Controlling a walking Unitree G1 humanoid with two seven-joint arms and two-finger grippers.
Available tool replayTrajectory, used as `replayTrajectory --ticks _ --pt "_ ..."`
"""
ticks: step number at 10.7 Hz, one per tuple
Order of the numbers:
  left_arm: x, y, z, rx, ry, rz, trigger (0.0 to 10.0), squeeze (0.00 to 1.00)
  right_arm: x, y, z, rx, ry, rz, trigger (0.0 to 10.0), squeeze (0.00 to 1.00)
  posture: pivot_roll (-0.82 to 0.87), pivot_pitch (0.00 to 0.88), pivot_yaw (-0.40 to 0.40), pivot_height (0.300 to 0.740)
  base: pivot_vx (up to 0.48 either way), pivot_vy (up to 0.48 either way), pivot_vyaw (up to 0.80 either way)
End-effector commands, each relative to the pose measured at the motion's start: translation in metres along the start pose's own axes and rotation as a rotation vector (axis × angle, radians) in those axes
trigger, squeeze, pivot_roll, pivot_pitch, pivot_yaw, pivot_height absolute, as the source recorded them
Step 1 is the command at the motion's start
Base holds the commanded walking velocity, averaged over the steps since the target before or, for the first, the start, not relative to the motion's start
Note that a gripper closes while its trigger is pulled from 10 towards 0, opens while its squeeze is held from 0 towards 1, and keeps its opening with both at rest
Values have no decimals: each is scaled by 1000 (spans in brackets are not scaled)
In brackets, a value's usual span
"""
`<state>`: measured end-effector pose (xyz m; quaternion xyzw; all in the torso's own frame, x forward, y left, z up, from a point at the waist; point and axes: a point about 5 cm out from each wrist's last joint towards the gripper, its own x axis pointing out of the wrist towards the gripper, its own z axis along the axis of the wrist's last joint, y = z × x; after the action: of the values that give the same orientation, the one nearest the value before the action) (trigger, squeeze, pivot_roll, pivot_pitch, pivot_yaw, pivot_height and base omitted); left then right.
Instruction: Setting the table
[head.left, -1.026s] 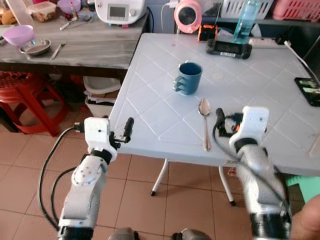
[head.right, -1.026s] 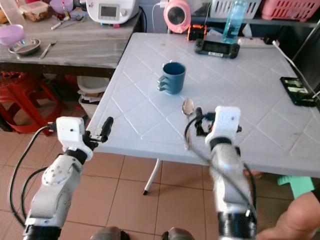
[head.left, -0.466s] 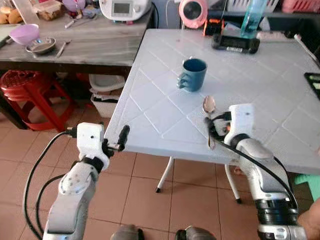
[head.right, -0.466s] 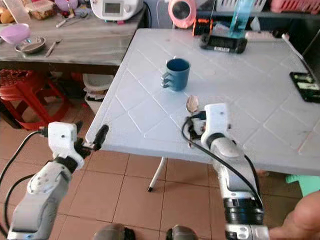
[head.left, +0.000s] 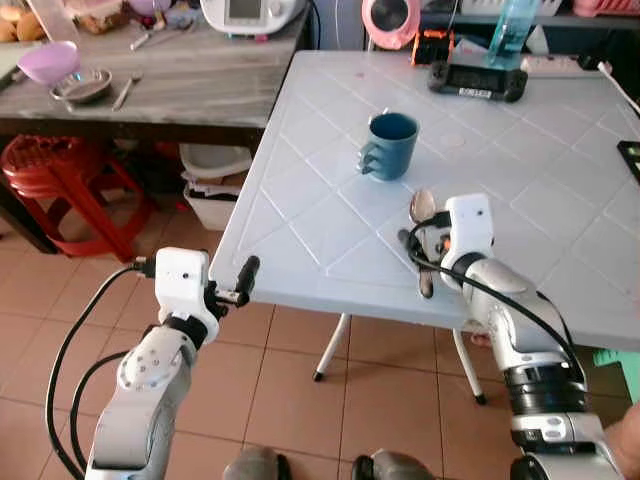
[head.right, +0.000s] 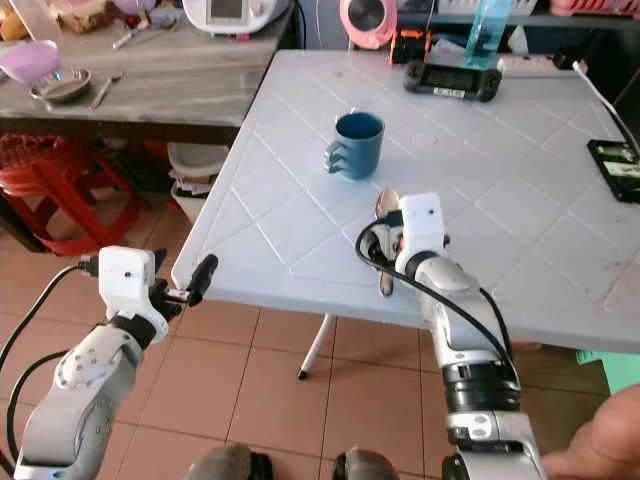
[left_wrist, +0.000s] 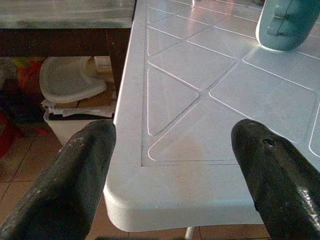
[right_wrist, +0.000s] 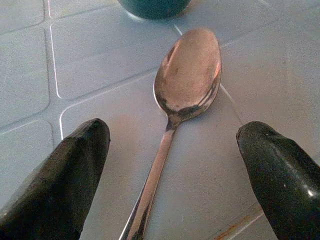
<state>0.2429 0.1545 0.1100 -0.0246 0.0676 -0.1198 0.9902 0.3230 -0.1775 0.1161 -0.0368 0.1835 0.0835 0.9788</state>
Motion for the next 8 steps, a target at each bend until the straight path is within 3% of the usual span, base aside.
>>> replayTrajectory --ticks 1,2,3,5,8 --pt "0 0 5 14 -13 -1 10000 0 3 1 2 17 12 10 9765 0 19 64 45 740 0 0 0" --pt "0 1 4 11 -11 3 10000 0 4 1 -2 36 30 16 3569 0 16 61 43 740 0 0 0" --pt "1 0 7 10 -27 11 10000 0 6 2 -3 41 36 25 1216 0 13 60 41 740 0 0 0" --pt "4 -3 11 7 -43 -2 10000 0 9 9 -6 75 58 46 0 0 14 55 39 740 0 0 0" --pt "4 -3 8 8 -33 -5 10000 0 12 18 -9 122 97 67 0 0 11 57 37 740 0 0 0"
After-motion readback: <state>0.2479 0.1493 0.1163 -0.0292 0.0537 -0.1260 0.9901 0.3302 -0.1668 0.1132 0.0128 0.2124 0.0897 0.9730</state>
